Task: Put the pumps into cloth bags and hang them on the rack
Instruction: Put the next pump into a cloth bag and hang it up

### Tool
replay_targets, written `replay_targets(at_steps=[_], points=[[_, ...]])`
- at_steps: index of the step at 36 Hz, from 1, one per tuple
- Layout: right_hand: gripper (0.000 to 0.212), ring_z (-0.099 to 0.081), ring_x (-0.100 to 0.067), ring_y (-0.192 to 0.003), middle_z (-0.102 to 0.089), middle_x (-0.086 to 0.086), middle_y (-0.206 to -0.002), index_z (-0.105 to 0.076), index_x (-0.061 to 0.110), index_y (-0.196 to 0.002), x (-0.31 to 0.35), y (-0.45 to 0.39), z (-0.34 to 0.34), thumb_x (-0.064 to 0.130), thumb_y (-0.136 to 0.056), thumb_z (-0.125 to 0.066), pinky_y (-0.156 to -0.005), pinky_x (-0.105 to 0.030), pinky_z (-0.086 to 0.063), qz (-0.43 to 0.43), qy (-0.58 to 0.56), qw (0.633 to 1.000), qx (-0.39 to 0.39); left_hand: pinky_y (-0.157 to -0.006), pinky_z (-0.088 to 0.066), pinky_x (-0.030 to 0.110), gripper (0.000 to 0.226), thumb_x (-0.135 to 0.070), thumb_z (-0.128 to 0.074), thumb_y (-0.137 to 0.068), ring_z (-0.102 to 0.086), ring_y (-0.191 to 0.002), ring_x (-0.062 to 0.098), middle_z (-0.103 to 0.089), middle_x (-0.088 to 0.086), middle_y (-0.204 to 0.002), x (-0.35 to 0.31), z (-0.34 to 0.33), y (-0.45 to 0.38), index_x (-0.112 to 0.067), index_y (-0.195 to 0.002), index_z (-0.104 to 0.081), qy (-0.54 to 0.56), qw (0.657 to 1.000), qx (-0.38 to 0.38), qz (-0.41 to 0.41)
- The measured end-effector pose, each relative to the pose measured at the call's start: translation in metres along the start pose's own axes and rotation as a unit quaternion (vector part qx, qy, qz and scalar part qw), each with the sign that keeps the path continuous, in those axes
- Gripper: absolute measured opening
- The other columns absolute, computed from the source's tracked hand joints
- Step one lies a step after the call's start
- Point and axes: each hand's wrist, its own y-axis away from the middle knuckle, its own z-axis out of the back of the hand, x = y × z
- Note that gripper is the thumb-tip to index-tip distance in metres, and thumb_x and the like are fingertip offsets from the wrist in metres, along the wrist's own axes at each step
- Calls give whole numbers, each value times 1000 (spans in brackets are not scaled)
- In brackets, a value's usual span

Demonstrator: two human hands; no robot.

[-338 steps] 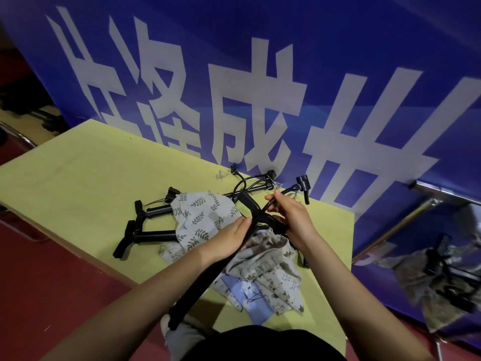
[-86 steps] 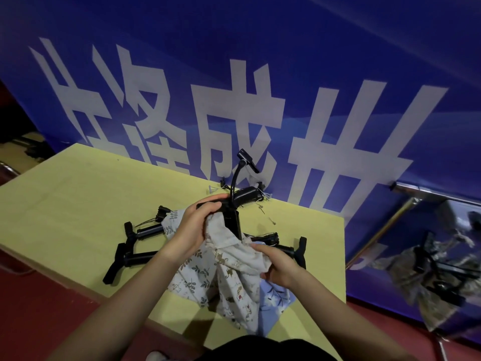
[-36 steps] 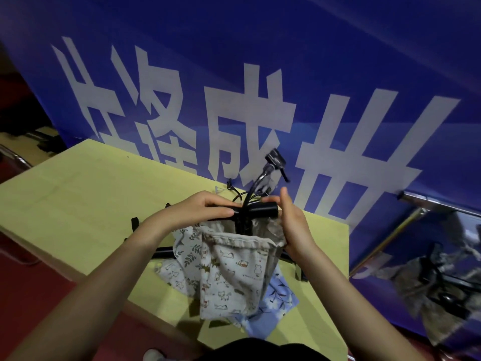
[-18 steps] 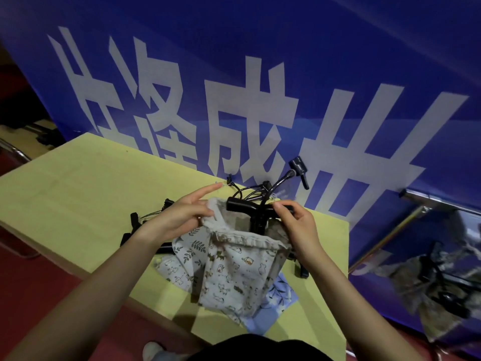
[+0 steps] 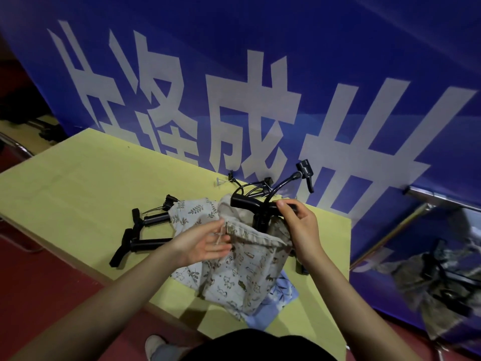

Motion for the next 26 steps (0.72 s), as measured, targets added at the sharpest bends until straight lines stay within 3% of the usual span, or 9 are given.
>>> replay_targets(at_steps=[3,7,13,15,18,23,26], points=[[16,-67,-9,-91,-73,0,-95,-72,10,-97,0,0,-2,22,-92,-63,-78,-14,-50,0,0,1000,6,-81,-59,36,16,-17,-63,-87,-67,-99,28,-66,13,-101,-7,-4,-3,-6,-99,-59,7,999,-1,-32],[16,-67,-9,-91,-73,1,-96,-72,11,-97,0,0,-4,24,-91,-64,-78,-14,-50,-1,0,1000,7,-93,-53,41,6,-12,-52,-97,-63,-103,30,-64,14,-101,-21,-6,-5,-8,-92,-53,45,994,-65,-81],[14,-67,-13,-92,-73,1,-96,-72,13,-95,0,2,-6,24,-91,-64,-85,-27,-53,-11,3,1000,12,-71,-60,31,19,-20,-61,-91,-64,-88,29,-59,15,-97,-15,-9,-8,-7,-99,-48,76,994,-64,-37],[14,-67,-14,-92,-73,0,-95,-72,12,-95,1,3,-6,24,-91,-65,-86,-31,-53,-13,2,1000,12,-65,-59,28,27,-21,-62,-90,-61,-92,30,-57,15,-105,-11,-15,-6,-4,-109,-54,64,996,-53,-30],[14,-68,-16,-93,-73,0,-95,-72,12,-95,1,3,-6,24,-91,-65,-89,-35,-54,-14,4,1000,15,-67,-60,26,25,-15,-60,-92,-62,-95,27,-60,15,-109,-8,-24,-5,-3,-114,-61,56,997,-34,-32],[13,-68,-17,-94,-74,1,-96,-73,14,-94,3,4,-7,25,-90,-66,-91,-38,-54,-18,3,1000,12,-61,-55,21,18,-14,-61,-92,-62,-78,21,-64,13,-90,-8,-27,-7,0,-102,-66,-49,990,-77,-106],[13,-68,-14,-93,-74,3,-95,-73,15,-95,3,4,-7,24,-90,-65,-90,-35,-53,-17,5,1000,3,-58,-54,25,27,-22,-60,-93,-65,-68,18,-64,14,-86,-15,-26,-4,4,-97,-63,-194,952,-159,-178]])
